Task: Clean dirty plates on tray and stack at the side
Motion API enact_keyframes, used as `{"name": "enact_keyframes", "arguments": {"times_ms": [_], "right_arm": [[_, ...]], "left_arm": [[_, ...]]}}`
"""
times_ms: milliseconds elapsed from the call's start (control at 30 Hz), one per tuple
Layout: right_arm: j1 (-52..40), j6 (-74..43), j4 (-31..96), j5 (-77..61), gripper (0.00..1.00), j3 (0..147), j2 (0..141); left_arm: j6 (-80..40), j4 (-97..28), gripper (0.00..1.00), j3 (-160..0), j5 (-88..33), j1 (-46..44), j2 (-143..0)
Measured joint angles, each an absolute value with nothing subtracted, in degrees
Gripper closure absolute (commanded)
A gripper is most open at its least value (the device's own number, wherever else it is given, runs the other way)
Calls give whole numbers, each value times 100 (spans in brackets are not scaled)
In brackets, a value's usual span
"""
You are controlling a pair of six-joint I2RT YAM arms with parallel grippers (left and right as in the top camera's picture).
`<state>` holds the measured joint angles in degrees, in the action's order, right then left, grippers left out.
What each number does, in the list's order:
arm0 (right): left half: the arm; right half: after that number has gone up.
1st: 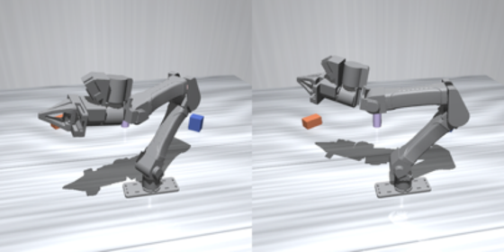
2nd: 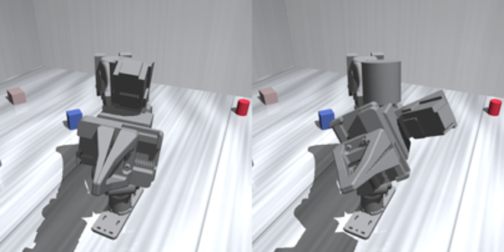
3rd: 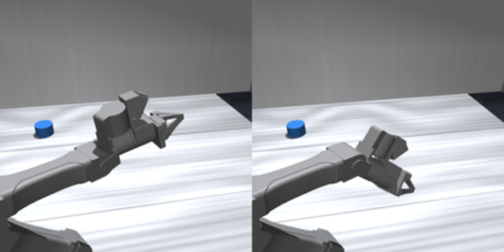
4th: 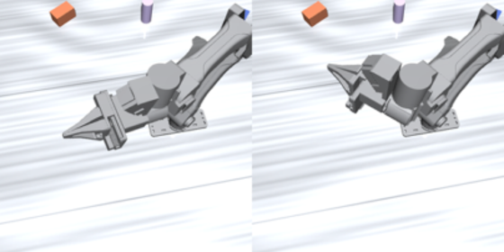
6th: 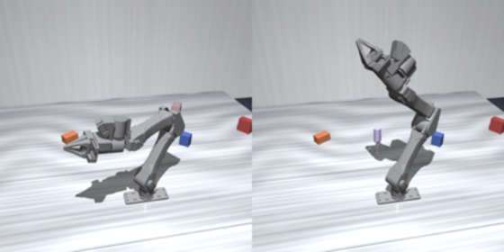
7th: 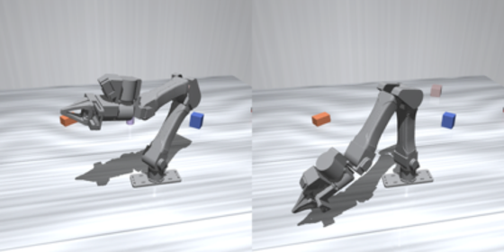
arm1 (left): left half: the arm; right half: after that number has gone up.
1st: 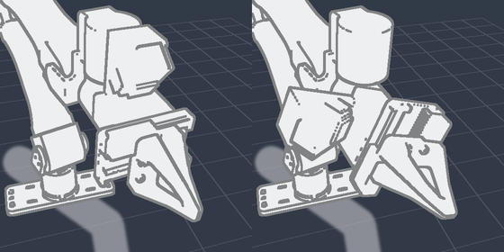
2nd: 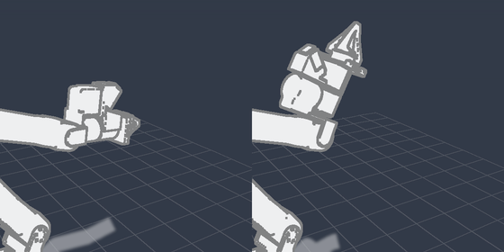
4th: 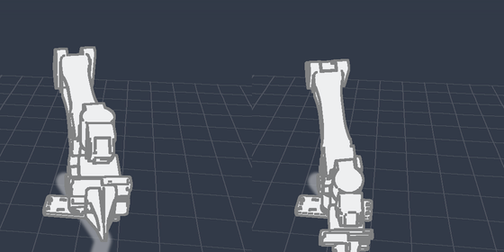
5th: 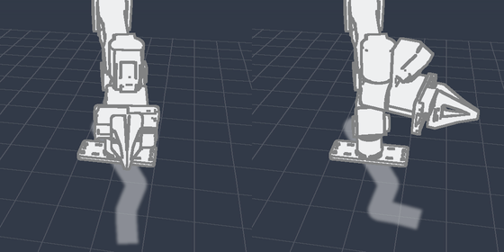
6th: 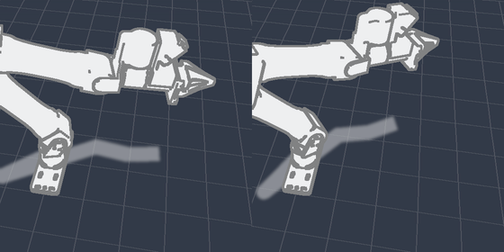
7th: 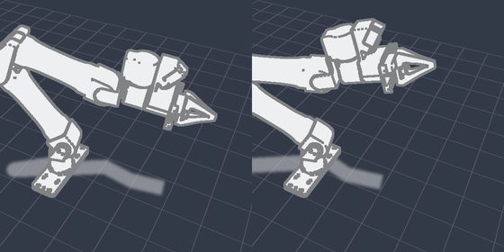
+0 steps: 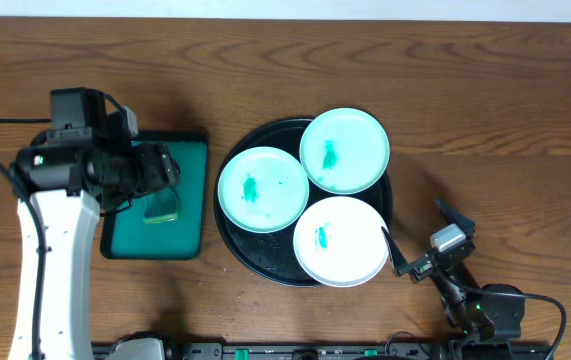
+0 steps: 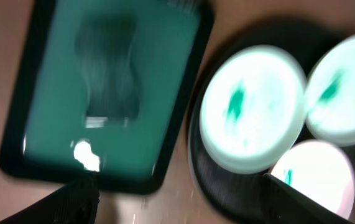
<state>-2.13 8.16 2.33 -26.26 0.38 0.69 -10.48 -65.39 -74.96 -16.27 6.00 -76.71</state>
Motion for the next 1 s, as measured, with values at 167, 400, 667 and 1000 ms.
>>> {"name": "enact_keyframes", "arguments": {"times_ms": [167, 400, 667, 1000], "right_arm": [[-213, 814, 233, -2635, 1, 38, 69], [-213, 604, 25, -3138, 1, 38, 69], [-213, -228, 204, -4525, 1, 139, 93], [-213, 34, 993, -5033, 1, 2176, 2088]], "left_arm": [[-1048, -7404, 18, -7516, -1625, 600, -7944], [-1048, -7483, 18, -7516, -1625, 600, -7950], [-1048, -7478, 18, -7516, -1625, 600, -7950], [-1048, -7400, 18, -7516, -1627, 600, -7950]]}}
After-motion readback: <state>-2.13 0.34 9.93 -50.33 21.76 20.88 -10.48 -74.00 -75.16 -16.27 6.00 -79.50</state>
